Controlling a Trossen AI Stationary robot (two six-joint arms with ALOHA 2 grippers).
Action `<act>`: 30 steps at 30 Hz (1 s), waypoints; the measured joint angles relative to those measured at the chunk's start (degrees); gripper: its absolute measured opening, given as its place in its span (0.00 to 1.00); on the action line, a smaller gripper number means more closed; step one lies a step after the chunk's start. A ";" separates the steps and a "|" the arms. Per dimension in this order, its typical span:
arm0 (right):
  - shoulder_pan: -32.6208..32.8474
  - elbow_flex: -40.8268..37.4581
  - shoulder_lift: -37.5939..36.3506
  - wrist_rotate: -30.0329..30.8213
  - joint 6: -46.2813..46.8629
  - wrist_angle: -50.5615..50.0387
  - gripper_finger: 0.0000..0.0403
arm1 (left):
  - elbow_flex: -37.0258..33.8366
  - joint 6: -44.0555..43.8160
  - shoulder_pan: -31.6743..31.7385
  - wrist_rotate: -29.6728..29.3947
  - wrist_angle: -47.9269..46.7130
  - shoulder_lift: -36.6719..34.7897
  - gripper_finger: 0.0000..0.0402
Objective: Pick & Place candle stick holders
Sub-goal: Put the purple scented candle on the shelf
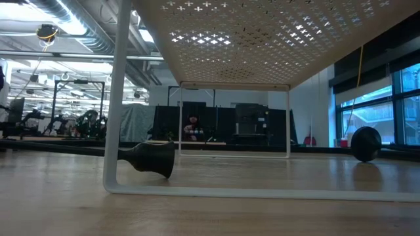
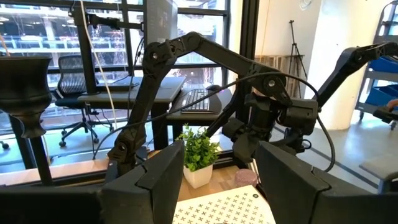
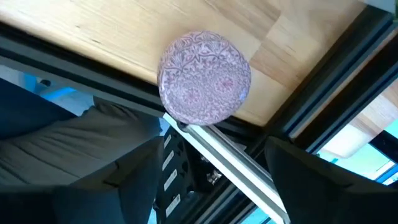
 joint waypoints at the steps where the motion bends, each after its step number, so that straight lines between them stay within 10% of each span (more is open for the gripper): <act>1: 0.02 0.00 0.25 0.00 -0.02 0.00 0.71 | 0.00 0.00 0.00 0.00 0.00 0.00 0.49; 30: 1.18 -8.04 1.38 2.15 2.32 10.23 0.73 | 0.00 0.17 -0.02 -0.02 0.11 0.00 0.49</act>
